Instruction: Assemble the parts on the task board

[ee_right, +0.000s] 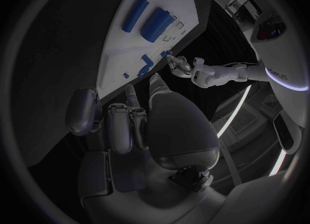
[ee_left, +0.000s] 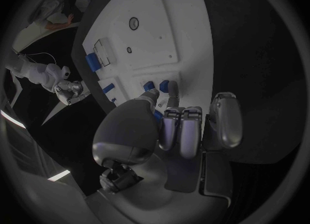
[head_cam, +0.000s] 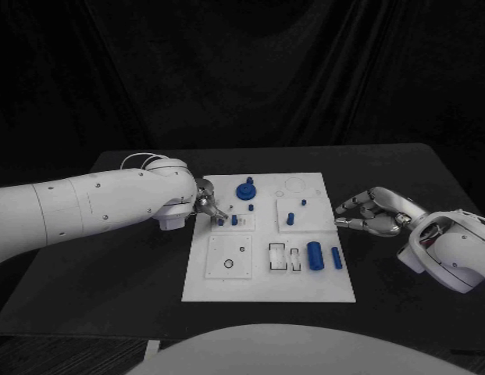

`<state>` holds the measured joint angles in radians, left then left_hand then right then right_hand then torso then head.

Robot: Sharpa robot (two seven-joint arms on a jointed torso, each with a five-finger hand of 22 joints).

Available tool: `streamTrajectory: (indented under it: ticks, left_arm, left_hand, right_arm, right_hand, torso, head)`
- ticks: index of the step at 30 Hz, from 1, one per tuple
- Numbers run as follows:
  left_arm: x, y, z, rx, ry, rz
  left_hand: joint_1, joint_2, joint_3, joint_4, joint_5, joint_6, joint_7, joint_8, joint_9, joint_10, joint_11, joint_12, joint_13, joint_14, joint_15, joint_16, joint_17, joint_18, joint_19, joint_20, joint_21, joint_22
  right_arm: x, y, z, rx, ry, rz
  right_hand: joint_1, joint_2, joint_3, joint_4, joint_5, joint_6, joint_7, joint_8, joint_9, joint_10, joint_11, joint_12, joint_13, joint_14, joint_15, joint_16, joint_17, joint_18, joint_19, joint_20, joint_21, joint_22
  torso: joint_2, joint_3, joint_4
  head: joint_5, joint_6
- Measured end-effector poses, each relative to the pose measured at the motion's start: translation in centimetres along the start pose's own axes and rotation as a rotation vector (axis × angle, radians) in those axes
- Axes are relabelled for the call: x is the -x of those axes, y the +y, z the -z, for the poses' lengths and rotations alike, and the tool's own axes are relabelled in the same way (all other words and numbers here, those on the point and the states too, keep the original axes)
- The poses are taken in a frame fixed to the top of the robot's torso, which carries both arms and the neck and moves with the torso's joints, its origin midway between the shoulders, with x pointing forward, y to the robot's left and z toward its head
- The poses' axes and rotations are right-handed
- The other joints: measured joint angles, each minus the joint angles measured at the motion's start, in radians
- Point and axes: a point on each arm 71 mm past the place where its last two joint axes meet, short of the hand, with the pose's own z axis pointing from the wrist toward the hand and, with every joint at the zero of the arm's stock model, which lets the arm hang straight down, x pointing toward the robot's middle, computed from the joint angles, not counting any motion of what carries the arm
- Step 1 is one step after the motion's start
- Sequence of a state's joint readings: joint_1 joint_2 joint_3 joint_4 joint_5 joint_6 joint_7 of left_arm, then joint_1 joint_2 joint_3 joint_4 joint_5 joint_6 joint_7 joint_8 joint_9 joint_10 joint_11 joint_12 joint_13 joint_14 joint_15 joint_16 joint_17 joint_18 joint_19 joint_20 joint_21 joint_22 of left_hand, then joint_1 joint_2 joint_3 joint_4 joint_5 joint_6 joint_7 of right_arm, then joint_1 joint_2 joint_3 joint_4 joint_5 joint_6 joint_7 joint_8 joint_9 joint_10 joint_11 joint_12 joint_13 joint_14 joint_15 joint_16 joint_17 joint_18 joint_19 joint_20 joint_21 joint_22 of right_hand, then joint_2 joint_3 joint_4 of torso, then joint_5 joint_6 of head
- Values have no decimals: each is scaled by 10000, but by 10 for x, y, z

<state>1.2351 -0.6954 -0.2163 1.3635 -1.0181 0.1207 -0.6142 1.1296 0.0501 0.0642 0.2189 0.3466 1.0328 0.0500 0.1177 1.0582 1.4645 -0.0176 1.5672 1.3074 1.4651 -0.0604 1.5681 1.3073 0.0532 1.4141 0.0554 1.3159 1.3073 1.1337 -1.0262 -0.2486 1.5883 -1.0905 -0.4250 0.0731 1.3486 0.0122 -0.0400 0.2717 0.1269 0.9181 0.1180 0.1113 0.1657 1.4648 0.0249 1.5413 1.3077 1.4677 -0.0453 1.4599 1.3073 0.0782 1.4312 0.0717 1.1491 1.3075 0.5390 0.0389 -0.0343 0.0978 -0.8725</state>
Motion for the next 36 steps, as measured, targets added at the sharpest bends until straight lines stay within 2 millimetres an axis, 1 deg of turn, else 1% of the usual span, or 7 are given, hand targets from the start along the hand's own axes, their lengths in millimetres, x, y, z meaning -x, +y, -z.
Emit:
streamTrajectory:
  ticks: [7, 10, 21, 24, 28, 34, 36]
  left_arm:
    - [-1, 0, -1, 20, 14, -1]
    - [-1, 0, -1, 5, 26, -9]
    - [-3, -2, -2, -38, 62, -24]
    - [-3, -2, -2, -56, 68, -28]
    - [-4, -3, -2, -96, 77, -38]
    - [-5, -4, -2, -134, 97, -52]
    - [-5, -4, -2, -145, 104, -55]
  left_hand:
    - [122, -3, 179, -178, 31, 0, 0, -45, -59, 0, 0, 0, 0, 0, 0, 0, 0, 0, 0, 0, 0, 0]
    - [210, 4, 318, -317, 193, 0, 0, -84, -105, 0, 0, 0, 0, 0, 0, 0, 0, 0, 0, 0, 0, 0]
    - [210, 5, 360, -299, 193, 0, 0, -84, -117, 0, 0, 0, 0, 0, 0, 0, 0, 0, 0, 0, 0, 0]
    - [210, 5, 401, -340, 193, -1, 0, -84, -123, 0, 0, 0, 0, 0, 0, 0, 0, 1, -38, -38, 0, 0]
    - [274, -59, 579, -433, 261, -1, 0, -124, -151, 0, 0, 0, 0, 0, 0, 0, 0, 1, -38, -38, -38, 0]
    - [273, -59, 689, -520, 288, -1, 0, -124, -170, 0, 0, 0, 0, 0, 0, 0, 0, 1, -38, -38, -38, 0]
    - [328, -118, 775, -548, 288, -1, 0, -124, -178, 0, 0, 0, 0, 0, 0, 0, 0, 1, -38, -38, -38, 0]
  right_arm:
    - [0, 0, 0, -6, 2, 0]
    - [0, 0, 0, -8, 3, 1]
    - [0, 0, 0, -6, 9, 0]
    - [0, 0, 0, -14, 7, 1]
    - [0, 0, 0, -16, 9, 0]
    - [0, 0, 0, -14, 16, -1]
    - [0, 0, 0, -16, 17, -1]
  right_hand:
    - [0, 0, 0, 0, 0, 0, 0, 0, 0, 0, 0, 0, -1, 0, 0, 0, 0, 0, 0, 0, 0, -1]
    - [0, 0, 0, 0, 0, 0, 0, 0, 0, 0, 0, 0, -1, 0, 0, 0, 0, -1, 0, 0, 0, -1]
    - [0, 0, 0, 0, 0, 0, 0, 0, -9, 0, 0, 0, -2, 0, 0, 0, 0, 0, 0, 0, 0, -1]
    - [0, 0, 0, 0, 0, 0, 0, 0, -8, 0, 0, 0, -2, 0, 0, 0, 0, -1, 0, 0, 0, -2]
    - [0, 0, 0, 0, 0, 0, 0, 0, -8, 0, 0, 0, -2, 0, 0, 0, 0, -1, 0, 0, 0, -2]
    - [0, 0, 0, 0, 32, 0, 0, 0, -8, 0, 0, 0, -3, 0, 0, 0, 0, -1, 0, 0, 0, 6]
    - [0, 0, 0, 0, 40, 0, 0, 0, -8, 0, 0, 0, -3, 0, 0, 0, 0, -1, 0, 0, 0, 6]
  torso:
    - [0, 1, -1]
    - [0, 1, -2]
    - [-2, 1, -4]
    - [-2, 2, -4]
    - [-2, 1, -4]
    - [2, 1, -4]
    - [2, 1, -4]
  head:
    - [-6, 0]
    - [-6, 0]
    - [2, 0]
    - [-5, 0]
    - [-5, 0]
    - [-4, 0]
    - [-1, 0]
